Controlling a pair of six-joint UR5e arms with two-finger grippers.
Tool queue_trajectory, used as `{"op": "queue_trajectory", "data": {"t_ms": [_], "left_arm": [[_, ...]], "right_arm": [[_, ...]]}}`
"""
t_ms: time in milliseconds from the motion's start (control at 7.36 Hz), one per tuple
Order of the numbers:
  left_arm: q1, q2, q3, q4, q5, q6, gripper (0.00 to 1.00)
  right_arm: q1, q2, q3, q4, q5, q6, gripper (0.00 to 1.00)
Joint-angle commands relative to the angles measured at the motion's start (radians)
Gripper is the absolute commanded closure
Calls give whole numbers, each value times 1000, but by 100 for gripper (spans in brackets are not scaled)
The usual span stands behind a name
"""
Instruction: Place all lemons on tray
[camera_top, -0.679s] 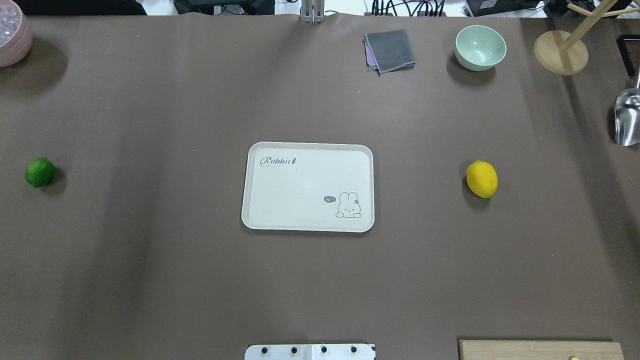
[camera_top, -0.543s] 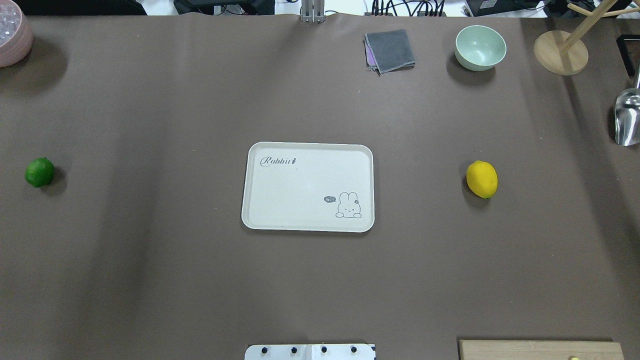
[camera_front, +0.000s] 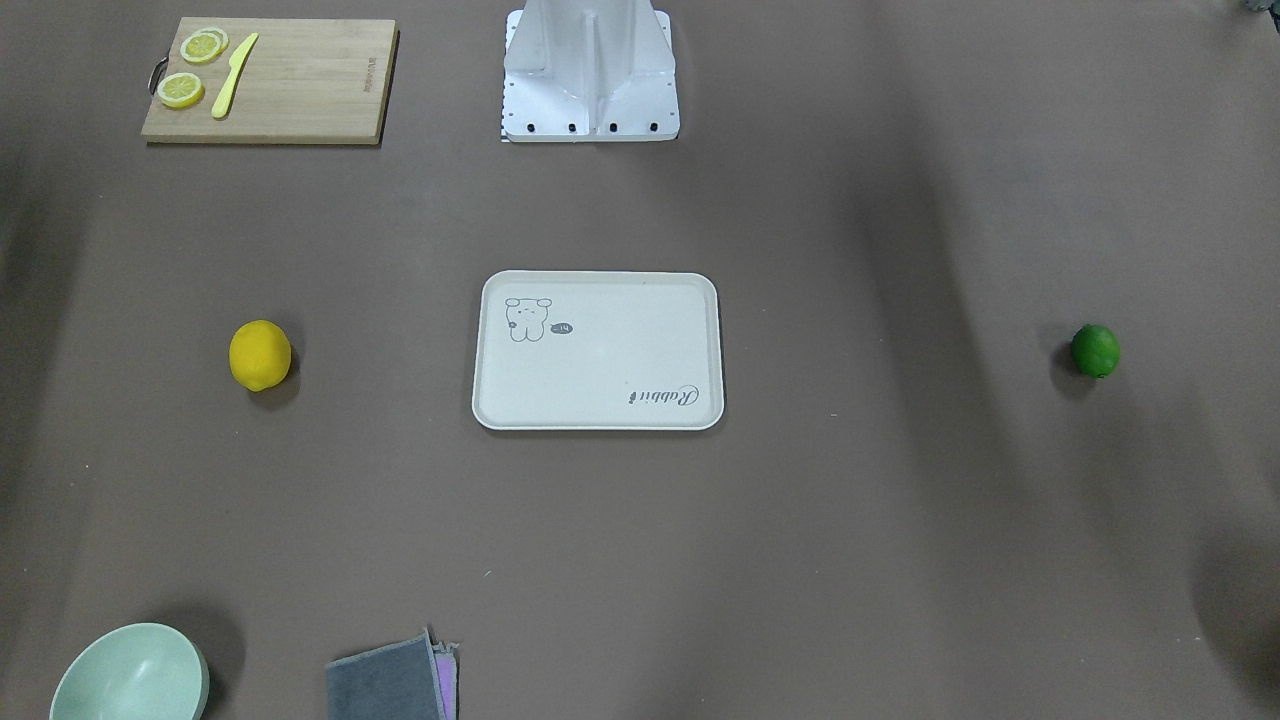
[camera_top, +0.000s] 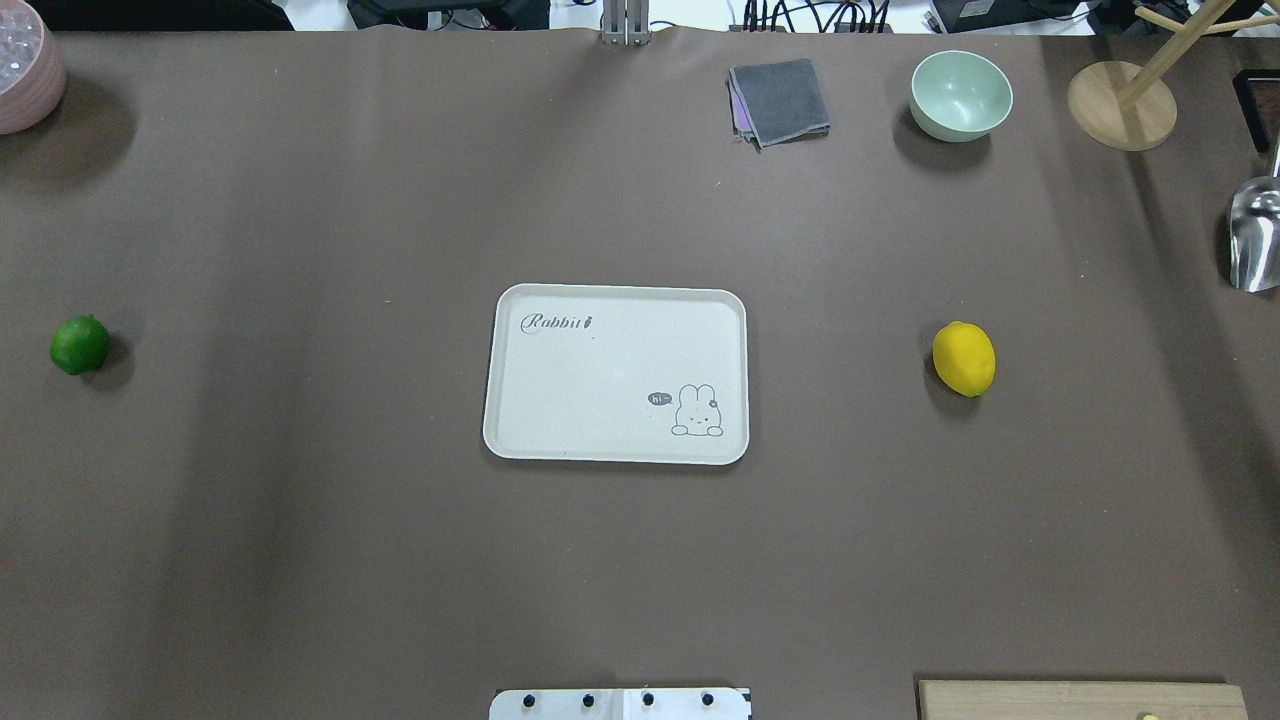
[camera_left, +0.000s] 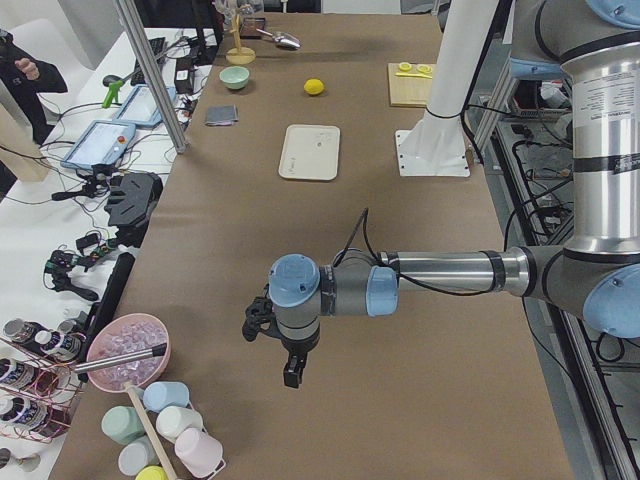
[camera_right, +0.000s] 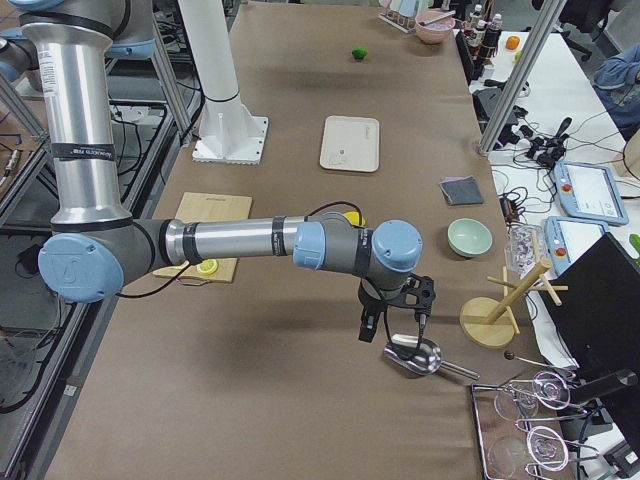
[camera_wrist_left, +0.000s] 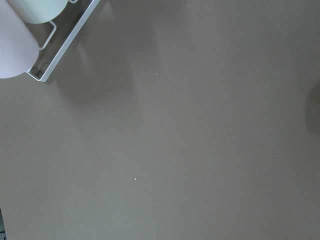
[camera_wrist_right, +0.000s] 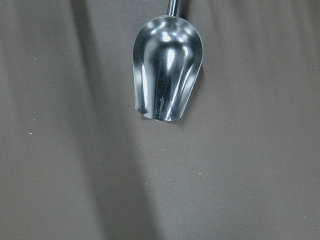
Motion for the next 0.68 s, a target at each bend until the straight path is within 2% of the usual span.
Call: {"op": "queue_trajectory", "data": {"t_ms": [0, 272, 543], "left_arm": [[3, -11, 1, -1, 0, -2, 1], [32, -39, -6, -26, -7, -205, 1], [160, -59, -3, -110, -7, -315, 1]], "right_arm": [[-86, 13, 27, 5, 38, 42, 1], [-200, 40, 73, 31, 47, 193, 1], [-321, 126, 67, 55, 40, 272, 0]]}}
